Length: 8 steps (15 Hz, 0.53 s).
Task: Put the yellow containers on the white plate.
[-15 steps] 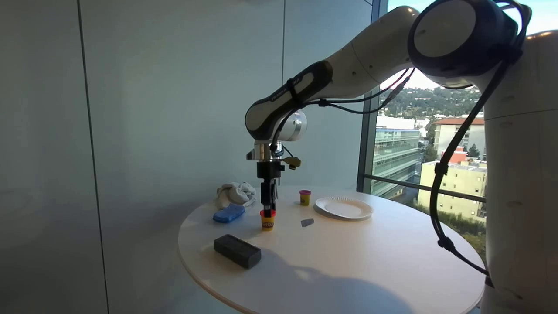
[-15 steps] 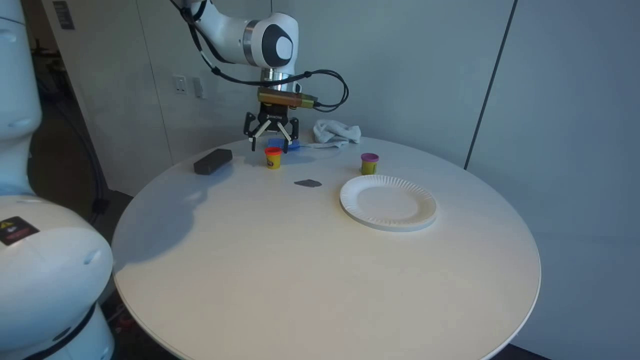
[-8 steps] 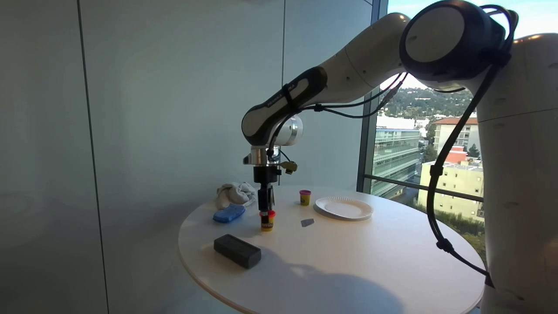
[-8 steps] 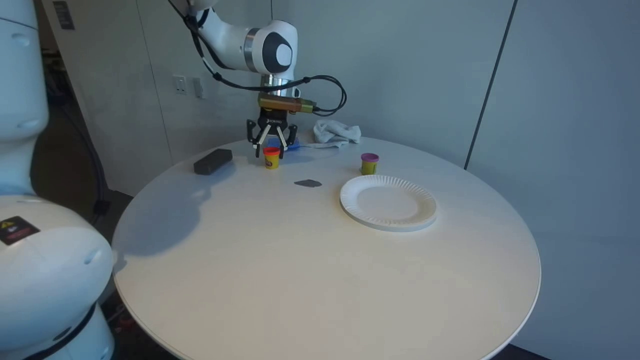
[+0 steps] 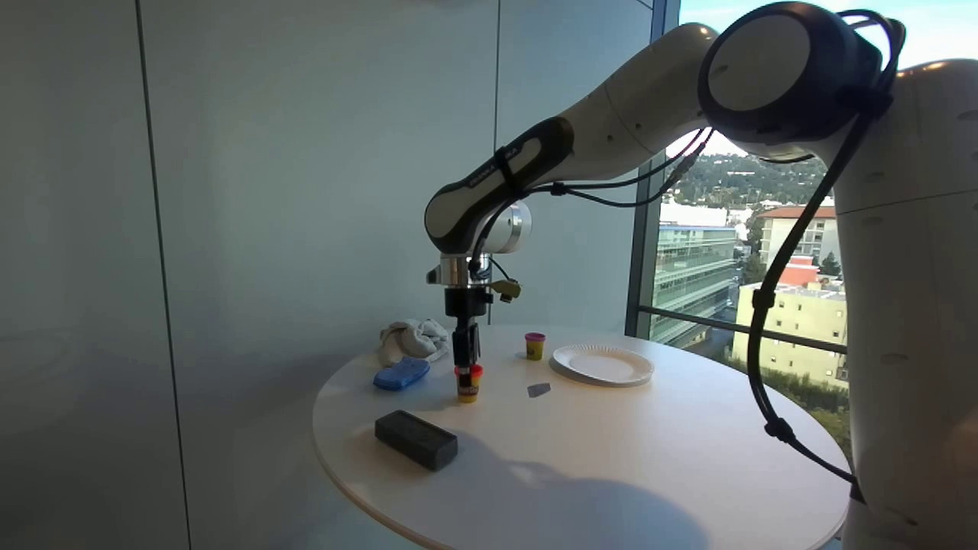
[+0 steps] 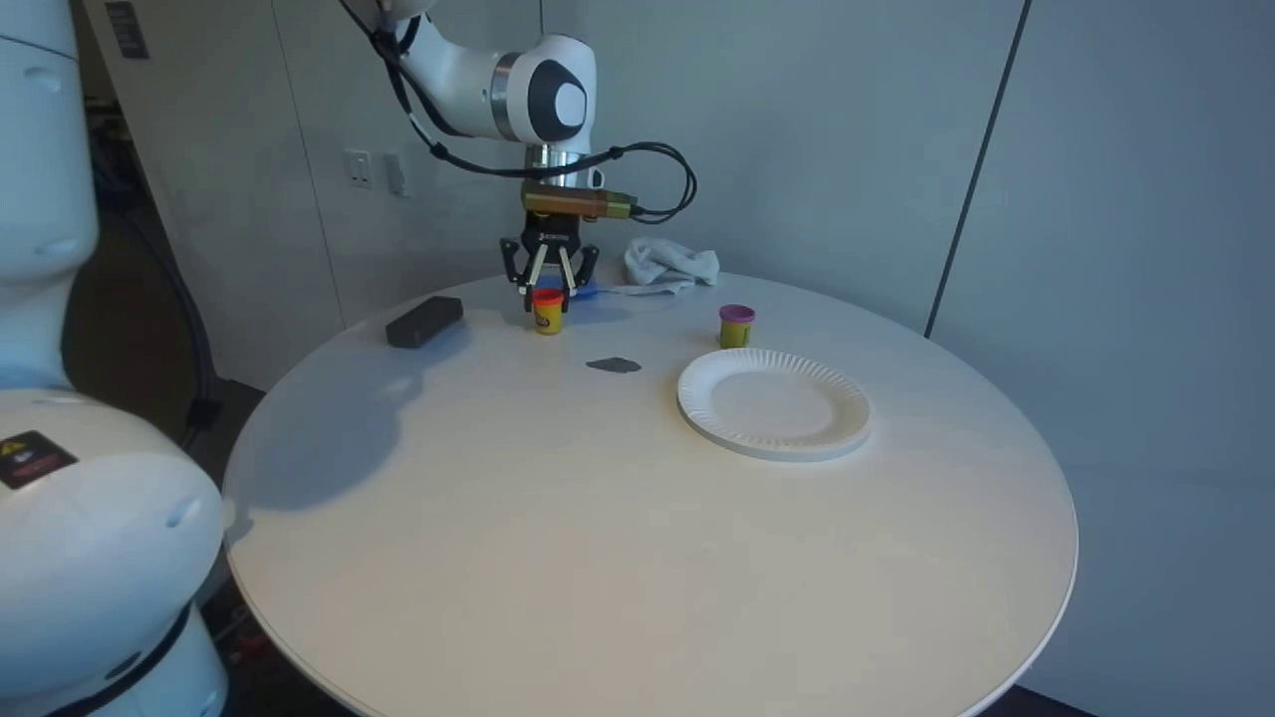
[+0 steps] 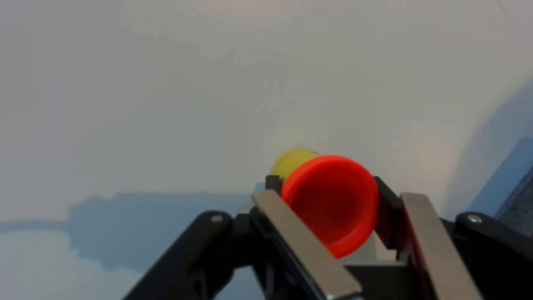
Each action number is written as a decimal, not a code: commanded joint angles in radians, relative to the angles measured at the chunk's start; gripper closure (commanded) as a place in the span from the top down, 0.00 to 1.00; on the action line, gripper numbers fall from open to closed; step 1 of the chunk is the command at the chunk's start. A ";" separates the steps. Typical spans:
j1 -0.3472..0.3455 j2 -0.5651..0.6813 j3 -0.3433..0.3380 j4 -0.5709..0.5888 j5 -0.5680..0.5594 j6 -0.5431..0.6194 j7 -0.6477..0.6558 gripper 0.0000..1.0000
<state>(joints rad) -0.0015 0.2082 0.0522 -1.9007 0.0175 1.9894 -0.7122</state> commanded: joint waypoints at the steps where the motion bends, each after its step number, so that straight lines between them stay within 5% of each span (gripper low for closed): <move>1: -0.014 -0.064 -0.024 -0.004 -0.069 0.035 0.056 0.28; 8: -0.124 -0.245 -0.163 -0.014 -0.192 0.015 0.188 0.28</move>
<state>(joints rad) -0.0843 0.0520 -0.0661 -1.8937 -0.1361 2.0185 -0.5806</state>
